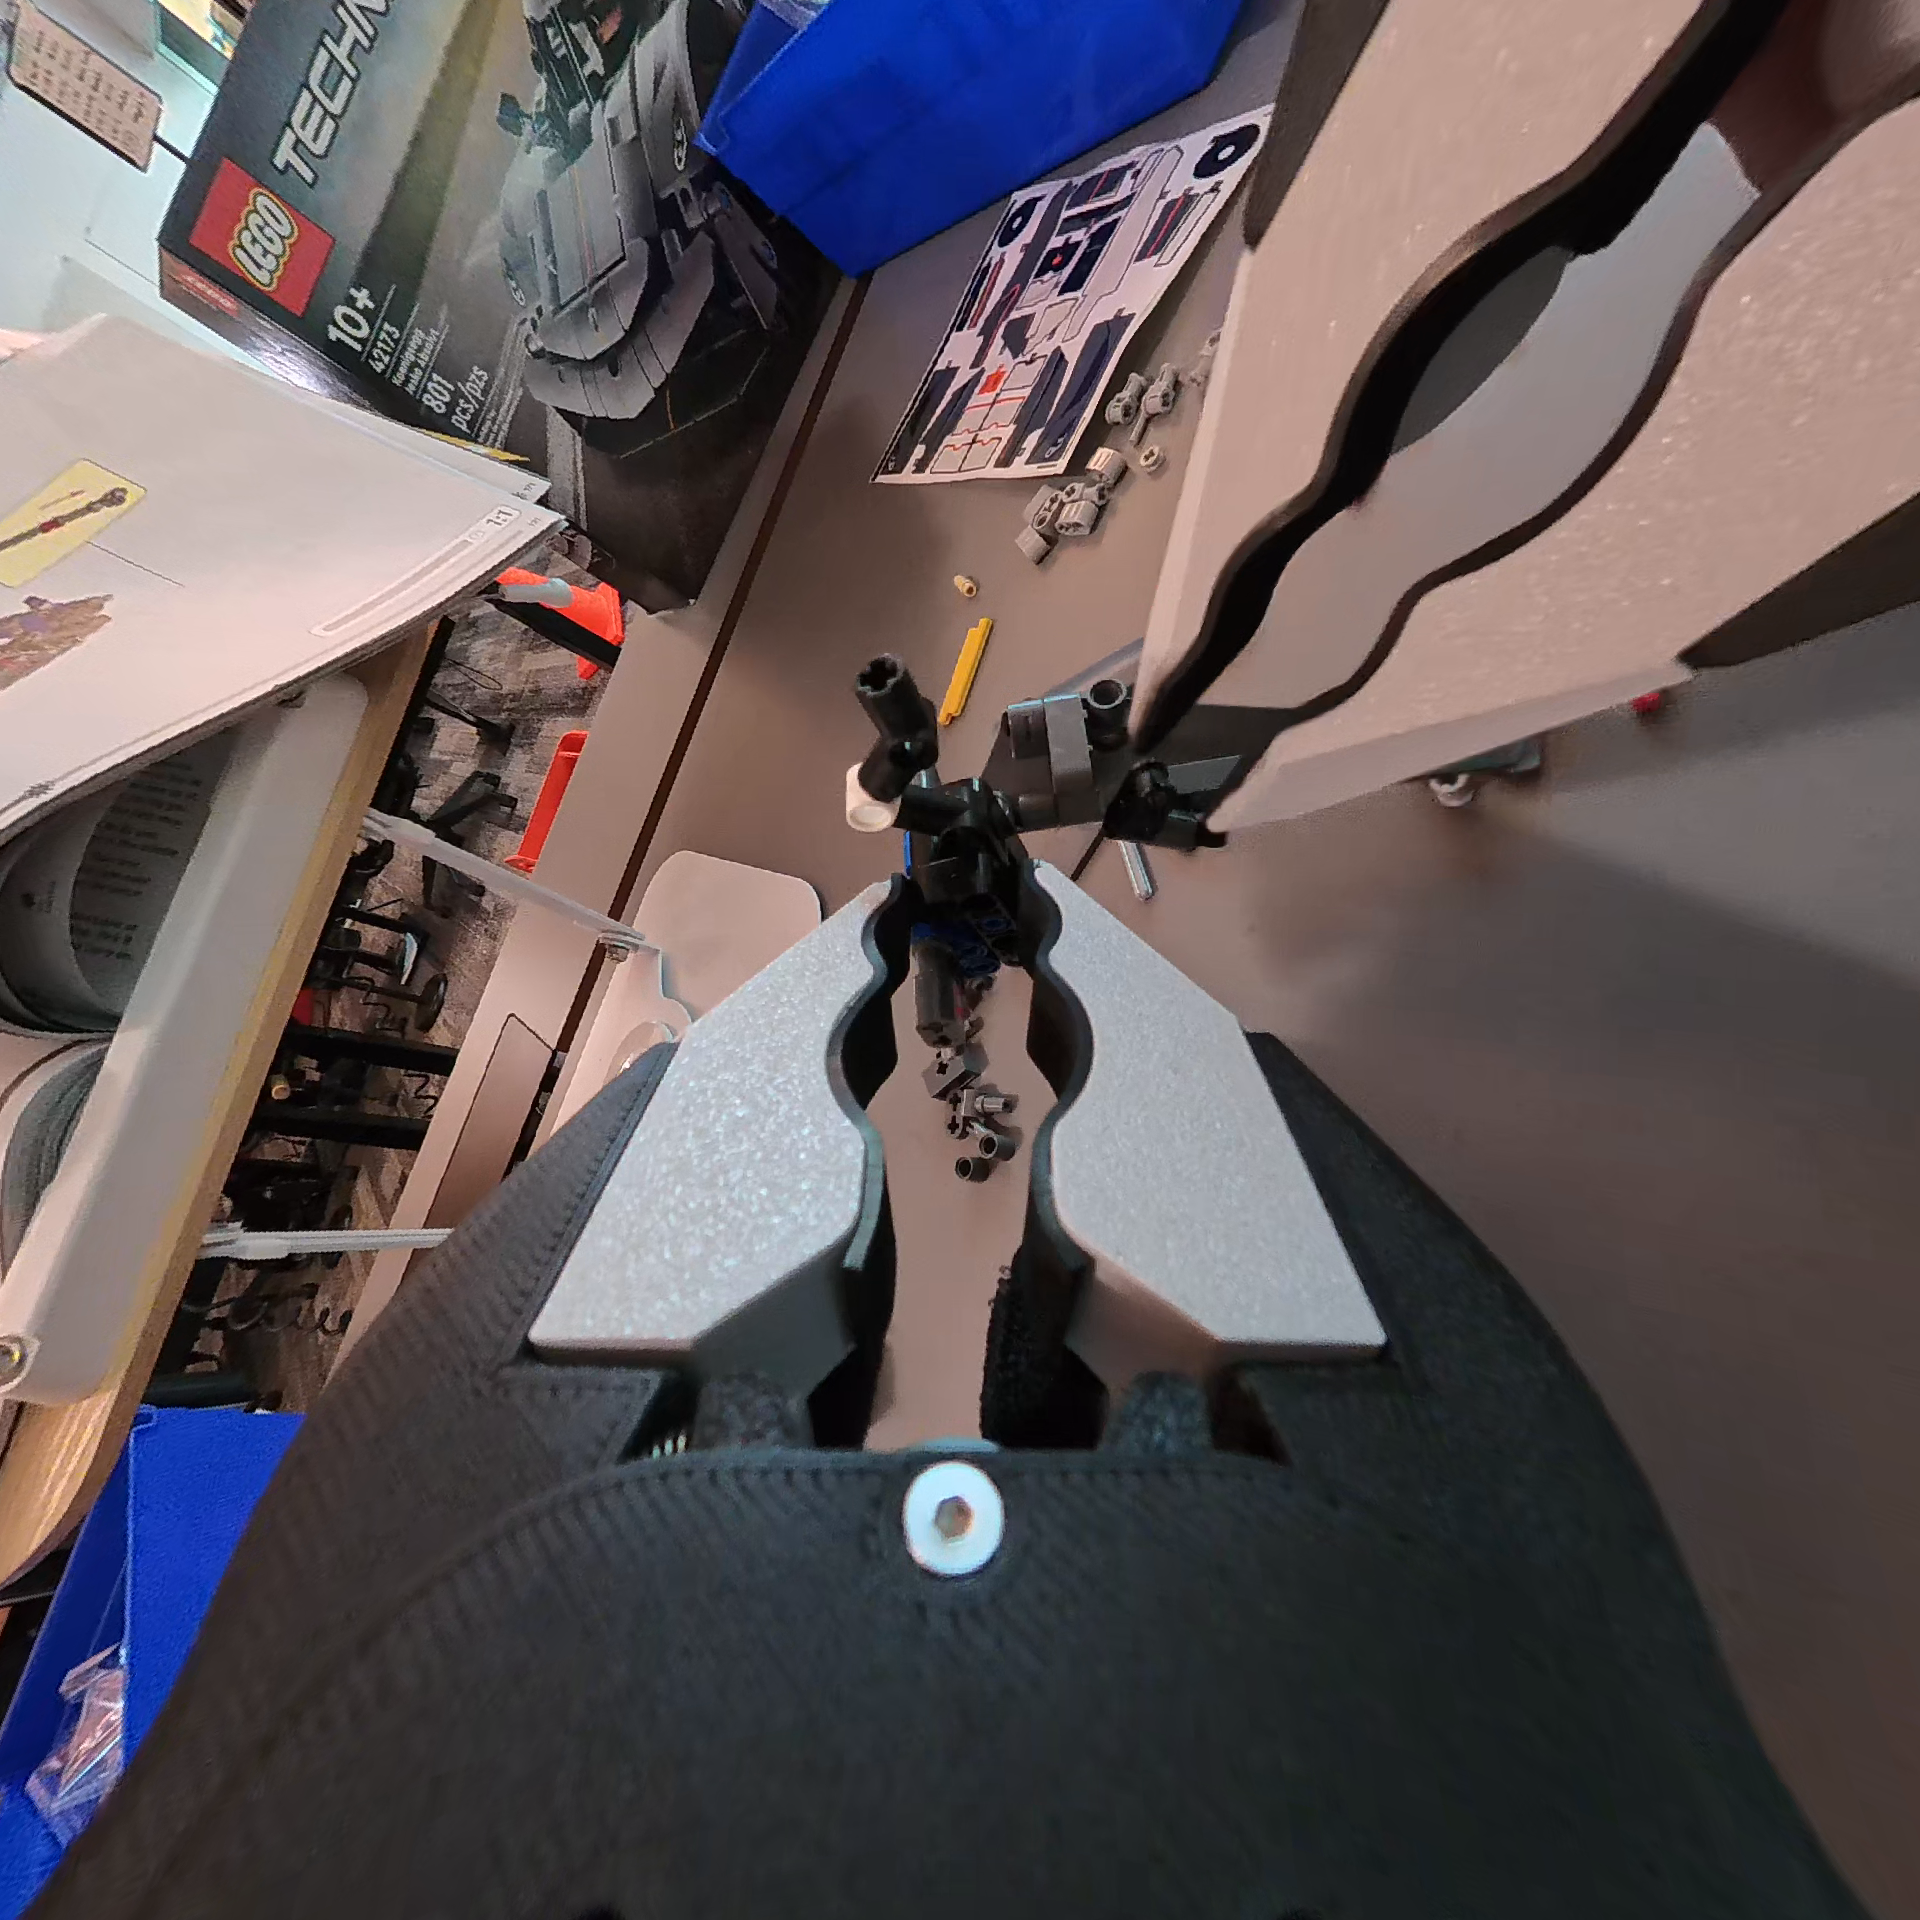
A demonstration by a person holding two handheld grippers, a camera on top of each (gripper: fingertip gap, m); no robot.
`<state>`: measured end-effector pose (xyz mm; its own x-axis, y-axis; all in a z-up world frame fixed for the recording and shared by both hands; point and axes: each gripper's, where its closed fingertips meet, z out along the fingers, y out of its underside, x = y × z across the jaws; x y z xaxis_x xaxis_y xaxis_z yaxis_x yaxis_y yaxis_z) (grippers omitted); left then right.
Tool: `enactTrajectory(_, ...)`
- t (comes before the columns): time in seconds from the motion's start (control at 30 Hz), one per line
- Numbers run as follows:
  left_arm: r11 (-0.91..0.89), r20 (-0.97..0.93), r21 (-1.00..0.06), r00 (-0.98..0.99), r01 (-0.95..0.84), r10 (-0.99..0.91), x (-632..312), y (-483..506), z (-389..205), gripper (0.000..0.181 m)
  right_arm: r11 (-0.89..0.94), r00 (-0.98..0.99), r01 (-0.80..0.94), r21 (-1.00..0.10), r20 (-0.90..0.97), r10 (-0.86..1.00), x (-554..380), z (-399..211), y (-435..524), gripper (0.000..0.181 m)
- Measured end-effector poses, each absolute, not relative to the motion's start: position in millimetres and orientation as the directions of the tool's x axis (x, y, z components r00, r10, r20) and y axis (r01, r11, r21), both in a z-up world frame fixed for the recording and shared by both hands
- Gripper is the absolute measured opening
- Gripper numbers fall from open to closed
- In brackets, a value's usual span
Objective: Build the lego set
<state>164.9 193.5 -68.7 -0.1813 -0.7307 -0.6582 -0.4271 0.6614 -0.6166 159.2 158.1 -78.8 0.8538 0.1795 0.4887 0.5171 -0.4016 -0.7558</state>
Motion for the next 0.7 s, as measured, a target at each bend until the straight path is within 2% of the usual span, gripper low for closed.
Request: enactTrajectory(0.7, 0.67, -0.666, -0.607, -0.186, -0.427, -0.722, 165.0, 193.5, -69.4, 0.017, -0.425, 0.858, 0.507, -0.75, 0.487, 0.163, 163.1, -84.4, 163.0, 0.012)
